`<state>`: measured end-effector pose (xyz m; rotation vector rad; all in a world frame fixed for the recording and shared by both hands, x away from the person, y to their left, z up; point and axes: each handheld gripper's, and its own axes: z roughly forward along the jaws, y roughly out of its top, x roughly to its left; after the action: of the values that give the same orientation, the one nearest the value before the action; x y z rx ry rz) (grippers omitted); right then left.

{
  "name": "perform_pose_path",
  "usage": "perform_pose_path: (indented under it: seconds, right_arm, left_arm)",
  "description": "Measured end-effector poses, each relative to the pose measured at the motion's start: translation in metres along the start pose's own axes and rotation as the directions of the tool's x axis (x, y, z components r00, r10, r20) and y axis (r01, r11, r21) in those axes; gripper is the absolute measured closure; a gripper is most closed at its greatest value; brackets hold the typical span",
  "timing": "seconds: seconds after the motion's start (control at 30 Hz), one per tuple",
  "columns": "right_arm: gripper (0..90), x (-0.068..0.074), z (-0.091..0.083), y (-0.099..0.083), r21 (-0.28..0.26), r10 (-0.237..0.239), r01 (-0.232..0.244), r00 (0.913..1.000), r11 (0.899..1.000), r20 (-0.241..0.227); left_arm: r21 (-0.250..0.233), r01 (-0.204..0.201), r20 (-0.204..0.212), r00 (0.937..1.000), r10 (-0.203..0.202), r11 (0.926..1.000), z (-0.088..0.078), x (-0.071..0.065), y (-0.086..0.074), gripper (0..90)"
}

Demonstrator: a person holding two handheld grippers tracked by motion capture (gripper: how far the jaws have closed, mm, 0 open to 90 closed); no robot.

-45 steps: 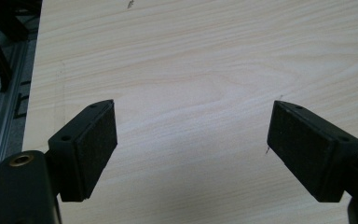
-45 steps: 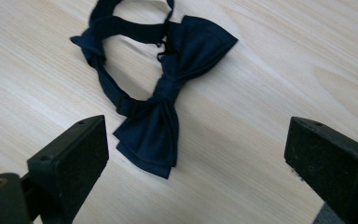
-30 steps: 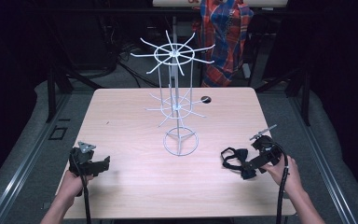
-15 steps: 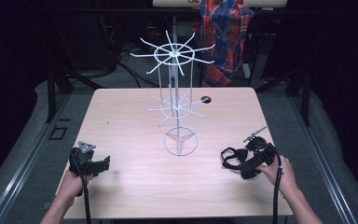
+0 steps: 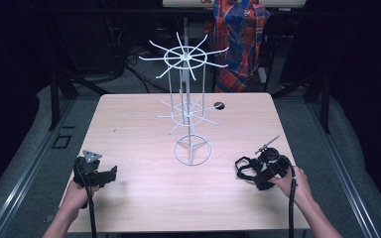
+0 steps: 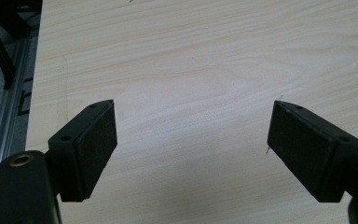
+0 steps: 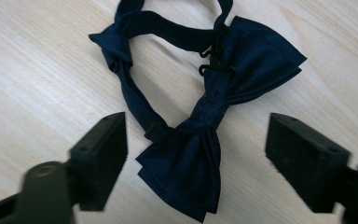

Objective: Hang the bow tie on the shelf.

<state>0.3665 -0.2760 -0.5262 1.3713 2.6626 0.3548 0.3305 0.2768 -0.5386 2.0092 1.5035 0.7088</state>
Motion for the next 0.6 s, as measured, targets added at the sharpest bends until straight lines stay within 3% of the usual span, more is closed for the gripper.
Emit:
perform_pose_path:
  seconds: [0.1, 0.17, 0.27, 0.37, 0.4, 0.47, 0.6]
  right_arm:
    - [26.4, 0.003, 0.006, 0.000, -0.009, 0.011, -0.011, 0.9996, 1.000, 0.026]
    - [28.5, 0.003, 0.006, 0.002, 0.040, -0.025, 0.022, 0.9976, 0.999, 0.065]
    - [33.4, 0.003, 0.009, 0.003, 0.048, -0.022, 0.019, 0.9966, 0.999, 0.080]
    - [40.2, 0.003, 0.011, 0.003, 0.059, -0.027, 0.023, 0.9972, 0.998, 0.070]
    - [40.4, 0.005, 0.014, 0.001, 0.026, 0.004, -0.006, 0.9980, 1.000, 0.064]
    - [46.4, 0.003, 0.014, 0.002, 0.068, -0.026, 0.022, 0.9976, 0.997, 0.064]
    - [55.8, 0.004, 0.016, 0.002, 0.081, -0.028, 0.021, 0.9966, 0.997, 0.077]
  left_arm:
    - [0.001, 0.001, 0.000, 1.0000, -0.001, 1.0000, 0.000, 0.000, 0.000, 16.1]
    - [0.000, -0.001, 0.002, 1.0000, 0.001, 1.0000, 0.000, 0.000, 0.000, 16.1]
    - [0.002, -0.003, 0.004, 1.0000, 0.003, 1.0000, 0.000, 0.000, 0.000, 16.1]
    - [0.002, -0.004, 0.005, 1.0000, 0.004, 1.0000, 0.000, 0.000, 0.000, 16.1]
    - [0.002, -0.004, 0.006, 1.0000, 0.004, 1.0000, 0.000, 0.000, 0.000, 16.1]
    - [0.001, -0.005, 0.006, 1.0000, 0.005, 1.0000, 0.000, 0.000, 0.000, 16.1]
    - [0.000, -0.006, 0.009, 0.9999, 0.006, 1.0000, 0.000, 0.000, 0.000, 16.1]
